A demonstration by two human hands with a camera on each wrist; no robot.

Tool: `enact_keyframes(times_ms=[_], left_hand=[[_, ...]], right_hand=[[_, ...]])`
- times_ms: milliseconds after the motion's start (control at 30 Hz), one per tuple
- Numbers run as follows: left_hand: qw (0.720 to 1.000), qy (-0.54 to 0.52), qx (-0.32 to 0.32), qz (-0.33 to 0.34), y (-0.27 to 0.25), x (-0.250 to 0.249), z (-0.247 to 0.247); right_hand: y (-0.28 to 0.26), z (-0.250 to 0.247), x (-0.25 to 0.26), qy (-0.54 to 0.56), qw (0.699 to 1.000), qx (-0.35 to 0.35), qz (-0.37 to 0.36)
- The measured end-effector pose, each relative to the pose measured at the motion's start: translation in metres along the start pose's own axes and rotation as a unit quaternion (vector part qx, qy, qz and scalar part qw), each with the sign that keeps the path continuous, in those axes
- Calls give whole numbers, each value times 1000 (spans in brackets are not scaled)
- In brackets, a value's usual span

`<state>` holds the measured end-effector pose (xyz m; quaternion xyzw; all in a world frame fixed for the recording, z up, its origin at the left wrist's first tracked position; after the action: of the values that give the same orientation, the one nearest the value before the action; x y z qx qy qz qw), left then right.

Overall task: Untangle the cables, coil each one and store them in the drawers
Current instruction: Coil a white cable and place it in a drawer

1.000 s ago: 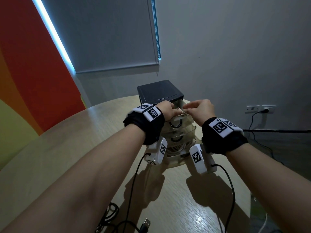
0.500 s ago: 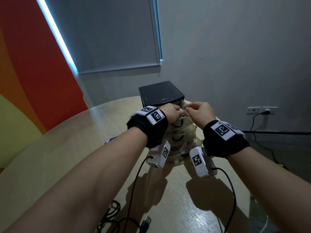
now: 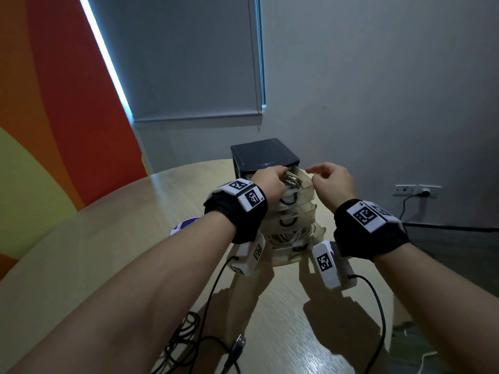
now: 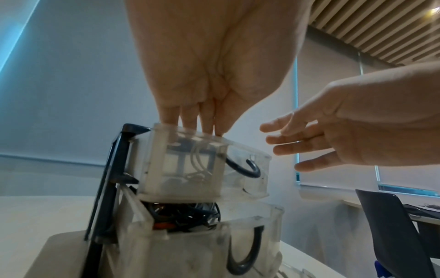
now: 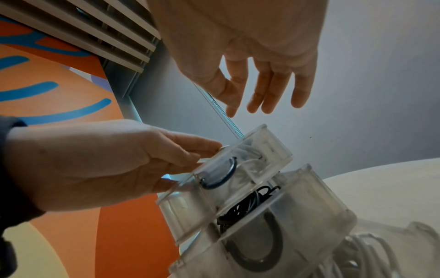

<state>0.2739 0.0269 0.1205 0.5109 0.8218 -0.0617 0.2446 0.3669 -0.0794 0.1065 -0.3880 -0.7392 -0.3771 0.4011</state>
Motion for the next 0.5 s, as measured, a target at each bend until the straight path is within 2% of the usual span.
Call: enact_keyframes(times_ms=[100,267,500], left_hand=[[1000,13,5,5,2,1,2],[999,12,-36,-6,11,14,-3],[999,26,-29,-33,25,26,2]], right_hand=[[-2,1,1,-2,1000,13,1],[-1,6,-2,-23,999,39,10],[9,12,-10,-23,999,37,12]])
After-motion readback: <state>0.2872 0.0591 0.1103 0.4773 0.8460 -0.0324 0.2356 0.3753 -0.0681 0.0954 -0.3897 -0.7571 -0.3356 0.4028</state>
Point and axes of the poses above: each hand's wrist, its own y-axis towards the middle knuckle, its own z-axis out of the palm, x = y × z, the point moved 8 cm from there along y, towards the middle knuckle, and after that the axes turned 5 degrees about z, right-handed, at the moved point
